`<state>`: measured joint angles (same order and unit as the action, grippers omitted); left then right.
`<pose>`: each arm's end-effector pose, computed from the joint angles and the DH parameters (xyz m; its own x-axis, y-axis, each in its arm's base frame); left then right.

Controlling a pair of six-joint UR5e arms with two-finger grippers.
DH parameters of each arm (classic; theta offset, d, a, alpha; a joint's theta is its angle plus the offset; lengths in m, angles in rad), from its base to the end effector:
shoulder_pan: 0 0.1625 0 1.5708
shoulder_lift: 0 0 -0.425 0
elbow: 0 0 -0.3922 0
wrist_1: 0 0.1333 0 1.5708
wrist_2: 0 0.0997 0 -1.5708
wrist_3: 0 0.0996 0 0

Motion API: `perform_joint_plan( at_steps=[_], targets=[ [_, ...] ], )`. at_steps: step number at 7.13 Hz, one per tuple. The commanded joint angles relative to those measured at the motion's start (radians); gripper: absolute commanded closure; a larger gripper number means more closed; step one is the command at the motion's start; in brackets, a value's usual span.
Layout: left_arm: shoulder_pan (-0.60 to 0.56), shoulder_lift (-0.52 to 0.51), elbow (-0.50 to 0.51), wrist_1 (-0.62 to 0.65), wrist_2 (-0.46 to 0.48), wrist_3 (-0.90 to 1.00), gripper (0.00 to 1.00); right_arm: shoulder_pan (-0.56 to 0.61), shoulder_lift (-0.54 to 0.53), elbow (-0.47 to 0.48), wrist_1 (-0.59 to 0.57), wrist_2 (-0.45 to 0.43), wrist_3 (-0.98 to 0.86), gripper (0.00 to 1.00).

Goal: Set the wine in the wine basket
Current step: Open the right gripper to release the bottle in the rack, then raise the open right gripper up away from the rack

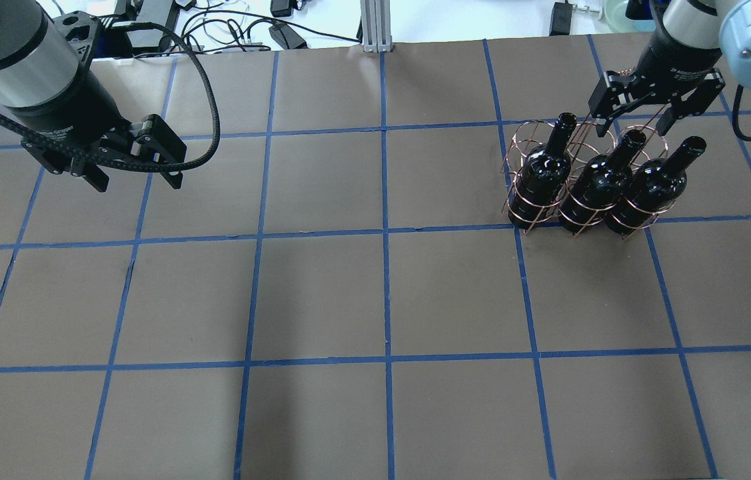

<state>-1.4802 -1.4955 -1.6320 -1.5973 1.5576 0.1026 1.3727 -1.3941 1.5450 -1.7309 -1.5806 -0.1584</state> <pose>-0.0926 -0.4689 0.4910 -0.9998 0.0118 0.0144 0.0120 0.9999 0.0110 0.0189 -0.5781 0.4233 -0.9991 0.0398 0.0111 0.0397 0.9992 -0.0075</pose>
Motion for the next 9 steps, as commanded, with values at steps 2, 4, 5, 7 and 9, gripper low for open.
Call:
perform_joint_plan(
  at_steps=[2, 4, 5, 7, 9],
  targets=[
    [0.000, 0.000, 0.000, -0.001, -0.001, 0.000, 0.00, 0.060, -0.096, -0.080, 0.172, 0.010, 0.137, 0.00],
    [0.000, 0.000, -0.003, -0.001, -0.001, 0.000, 0.00, 0.257, -0.115, -0.077, 0.175, 0.005, 0.380, 0.00],
    [0.000, 0.001, -0.005, -0.001, -0.001, 0.000, 0.00, 0.299, -0.108, -0.071, 0.174, 0.005, 0.387, 0.00],
    [0.000, 0.001, -0.006, -0.001, -0.001, 0.000, 0.00, 0.290, -0.111, -0.069, 0.169, 0.008, 0.327, 0.01],
    [0.000, 0.003, -0.006, -0.001, 0.001, 0.000, 0.00, 0.286, -0.117, -0.072, 0.168, 0.007, 0.326, 0.01]
  ],
)
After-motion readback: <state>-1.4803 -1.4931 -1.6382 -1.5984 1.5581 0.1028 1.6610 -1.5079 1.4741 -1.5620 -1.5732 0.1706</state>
